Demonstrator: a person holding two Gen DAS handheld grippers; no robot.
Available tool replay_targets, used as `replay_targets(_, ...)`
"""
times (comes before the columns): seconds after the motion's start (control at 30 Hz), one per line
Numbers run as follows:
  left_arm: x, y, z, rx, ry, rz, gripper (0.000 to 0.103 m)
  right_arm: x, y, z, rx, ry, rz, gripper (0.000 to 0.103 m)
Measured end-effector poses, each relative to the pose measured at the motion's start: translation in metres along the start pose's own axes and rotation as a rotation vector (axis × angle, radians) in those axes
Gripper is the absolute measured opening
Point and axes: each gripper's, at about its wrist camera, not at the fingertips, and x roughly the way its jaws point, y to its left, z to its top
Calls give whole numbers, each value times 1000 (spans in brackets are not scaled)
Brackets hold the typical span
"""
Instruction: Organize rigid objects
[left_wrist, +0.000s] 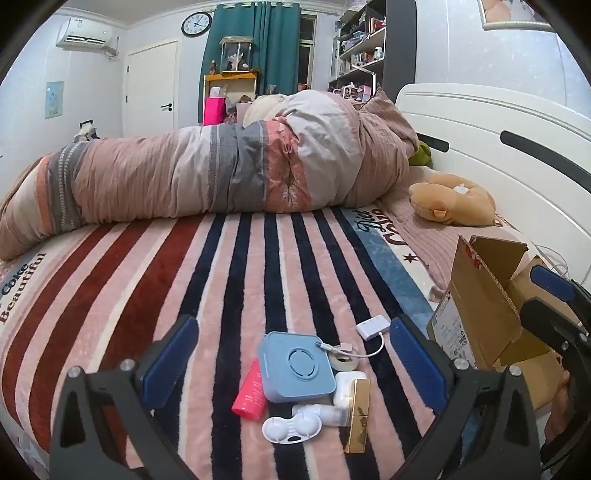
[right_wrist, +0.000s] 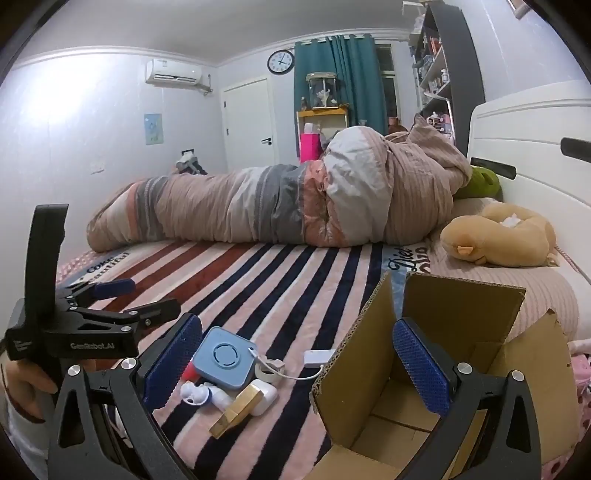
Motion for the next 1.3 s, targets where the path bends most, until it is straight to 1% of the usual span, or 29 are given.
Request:
replay_targets(0.23,-4,0,-1,2,-6,-1,103,-3,-1,1,14,-4,3,103)
replay_targets(0.4,-4,1,-1,2,-7,-1,103,-6,3,1,-20,-15,-29,103)
replay_targets(0.53,-5,0,-1,1,-6,7,103,-8,2,1,-15,-21,-12,103)
replay_targets(0.67,-6,0,-2,1,-6,7,103,-4,2,0,-19,-12,-28,103)
replay_targets(0.83,-6,1,-2,1,-6,7,103,-3,1,-2,-6,-5,-21,103)
replay_targets(1.0,-6,0,-2,0,-5,7,103,-1,5,-3,-42,12,-46,103)
replay_targets(1.3,-8,2,-4,2,-4,3,103,-2,6,-3,-46,19,-45,103)
